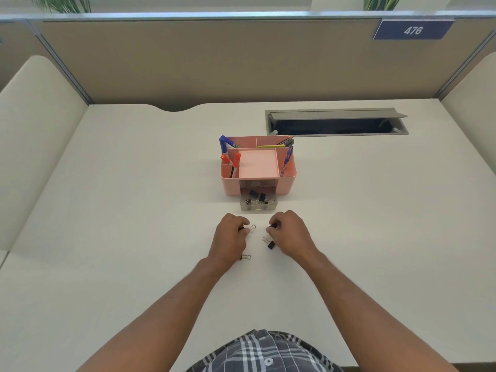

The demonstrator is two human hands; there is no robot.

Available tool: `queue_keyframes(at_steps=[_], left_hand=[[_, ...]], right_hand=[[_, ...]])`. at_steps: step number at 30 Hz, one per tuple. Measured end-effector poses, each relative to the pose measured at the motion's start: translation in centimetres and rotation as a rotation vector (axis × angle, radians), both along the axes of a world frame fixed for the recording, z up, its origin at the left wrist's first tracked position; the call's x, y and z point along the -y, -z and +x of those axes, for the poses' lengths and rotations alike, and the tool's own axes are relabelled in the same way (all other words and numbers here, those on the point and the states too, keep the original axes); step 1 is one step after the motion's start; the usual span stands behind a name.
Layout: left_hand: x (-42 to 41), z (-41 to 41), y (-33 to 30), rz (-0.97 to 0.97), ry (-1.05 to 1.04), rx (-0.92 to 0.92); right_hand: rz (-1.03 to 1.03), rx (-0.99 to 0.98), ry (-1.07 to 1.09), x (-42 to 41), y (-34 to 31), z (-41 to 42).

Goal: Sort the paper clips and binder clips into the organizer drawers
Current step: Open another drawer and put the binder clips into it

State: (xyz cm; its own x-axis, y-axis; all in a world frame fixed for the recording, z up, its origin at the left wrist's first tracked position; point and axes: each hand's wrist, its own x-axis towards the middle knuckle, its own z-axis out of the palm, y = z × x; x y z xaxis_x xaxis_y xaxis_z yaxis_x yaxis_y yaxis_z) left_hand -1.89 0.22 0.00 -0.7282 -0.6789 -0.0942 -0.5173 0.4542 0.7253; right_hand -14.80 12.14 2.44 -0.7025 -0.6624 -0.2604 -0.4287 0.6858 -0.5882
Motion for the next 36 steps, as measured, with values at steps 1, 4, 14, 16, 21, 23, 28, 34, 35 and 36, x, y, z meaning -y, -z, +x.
queue_keyframes(at_steps=[1, 4, 14, 16, 21, 23, 28, 34, 35, 36], left_hand=[[0.0, -0.3, -0.4, 0.031, -0.045, -0.043], [0.3, -1.4, -2.0, 0.103, -0.146, -0.164], [2.4, -5.0, -4.6, 0.06, -0.202, -0.221], [2.5, -5.4, -4.7, 0.063, -0.212, -0.218], [2.6, -5.7, -4.4, 0.082, -0.233, -0.2], [2.6, -5.5, -4.2, 0.093, -0.231, -0.193], [2.2, -4.1, -3.6, 0.097, -0.231, -0.225], [1.2, -1.2, -2.4, 0.025, -0.157, -0.208], [1.1, -0.4, -2.0, 0.055, -0.118, -0.174], [0.9, 0.4, -1.6, 0.092, -0.054, -0.126]], right_hand=[[-0.042, 0.01, 0.022, 0.1, -0.3, -0.3], [-0.18, 0.036, 0.09, 0.7, -1.4, -1.0], [-0.419, 0.103, 0.328, 3.6, -3.3, -1.8], [-0.401, 0.104, 0.353, 4.1, -3.2, -1.9], [-0.323, 0.111, 0.343, 4.9, -2.7, -2.4], [-0.31, 0.111, 0.337, 4.8, -2.5, -2.4], [-0.299, 0.112, 0.34, 3.4, -2.3, -2.4], [-0.22, 0.102, 0.263, 0.8, -1.9, -1.4], [-0.159, 0.112, 0.214, 0.3, -1.7, -1.3], [-0.093, 0.127, 0.158, -0.2, -1.5, -1.2]])
